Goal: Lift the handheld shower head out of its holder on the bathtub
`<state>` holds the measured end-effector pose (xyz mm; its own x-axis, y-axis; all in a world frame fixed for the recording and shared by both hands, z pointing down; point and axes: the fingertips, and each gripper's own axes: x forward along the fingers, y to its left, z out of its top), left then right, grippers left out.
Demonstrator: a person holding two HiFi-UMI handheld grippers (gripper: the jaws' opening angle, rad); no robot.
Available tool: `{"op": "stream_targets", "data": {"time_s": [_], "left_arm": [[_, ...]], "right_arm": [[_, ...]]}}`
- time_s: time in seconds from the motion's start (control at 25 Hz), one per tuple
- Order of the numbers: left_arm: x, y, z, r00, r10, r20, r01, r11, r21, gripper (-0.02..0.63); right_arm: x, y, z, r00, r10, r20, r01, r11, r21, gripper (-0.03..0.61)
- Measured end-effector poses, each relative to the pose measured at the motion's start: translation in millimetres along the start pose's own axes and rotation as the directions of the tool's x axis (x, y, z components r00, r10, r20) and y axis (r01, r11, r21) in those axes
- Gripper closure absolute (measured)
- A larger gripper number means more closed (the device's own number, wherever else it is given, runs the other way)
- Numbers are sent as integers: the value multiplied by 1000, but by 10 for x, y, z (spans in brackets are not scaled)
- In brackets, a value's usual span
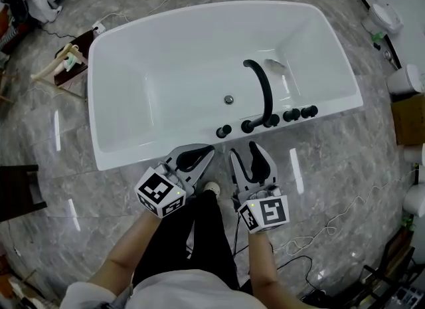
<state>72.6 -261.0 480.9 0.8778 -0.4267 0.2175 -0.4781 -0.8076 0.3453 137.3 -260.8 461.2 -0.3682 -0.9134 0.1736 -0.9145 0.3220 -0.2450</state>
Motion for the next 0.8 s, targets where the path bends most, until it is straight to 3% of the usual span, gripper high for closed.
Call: {"op": "stream_targets", "data": {"time_s": [0.32,0.8], "left_arm": [[254,297,-226,1000,6,9,-6,1000,-27,601],[382,777,-758,997,75,10,-74,993,-91,601]], "right_arm": [[334,-188,-411,997,4,-78,-5,1000,-22,370],[731,-314,-1185,981,7,-194,-18,998,-55,370]]}}
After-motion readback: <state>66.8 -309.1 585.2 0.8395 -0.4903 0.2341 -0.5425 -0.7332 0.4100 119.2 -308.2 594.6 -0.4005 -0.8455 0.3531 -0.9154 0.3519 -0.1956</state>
